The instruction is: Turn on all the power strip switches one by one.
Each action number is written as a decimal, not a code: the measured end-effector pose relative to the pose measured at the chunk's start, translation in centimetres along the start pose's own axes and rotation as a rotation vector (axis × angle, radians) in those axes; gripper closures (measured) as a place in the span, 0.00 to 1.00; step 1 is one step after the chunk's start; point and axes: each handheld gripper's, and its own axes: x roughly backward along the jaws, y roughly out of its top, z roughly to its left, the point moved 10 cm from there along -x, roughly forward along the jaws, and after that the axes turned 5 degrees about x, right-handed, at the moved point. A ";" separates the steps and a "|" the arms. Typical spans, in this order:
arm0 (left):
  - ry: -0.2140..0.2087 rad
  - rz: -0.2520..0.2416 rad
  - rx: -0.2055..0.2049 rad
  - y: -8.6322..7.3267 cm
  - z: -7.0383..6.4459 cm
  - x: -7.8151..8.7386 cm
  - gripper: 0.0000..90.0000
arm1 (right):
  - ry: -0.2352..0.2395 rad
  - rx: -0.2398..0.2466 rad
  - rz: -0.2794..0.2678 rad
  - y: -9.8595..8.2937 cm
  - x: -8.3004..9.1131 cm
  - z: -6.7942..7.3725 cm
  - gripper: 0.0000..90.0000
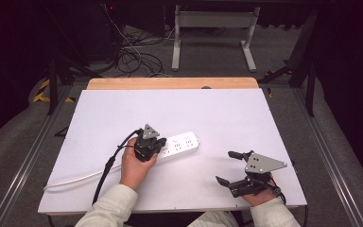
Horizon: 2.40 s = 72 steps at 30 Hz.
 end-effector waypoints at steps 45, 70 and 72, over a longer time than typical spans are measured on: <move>-0.092 -0.057 0.057 1.9 -1.1 1.1 1.00 | 0.009 0.006 0.000 0.0 0.0 0.2 0.10; 0.006 -0.070 0.056 2.3 -2.2 -2.6 1.00 | 0.014 0.003 -0.003 0.0 0.1 0.1 0.10; 0.013 -0.062 0.061 2.2 -2.2 -2.7 1.00 | 0.014 0.003 -0.003 0.0 0.1 0.1 0.10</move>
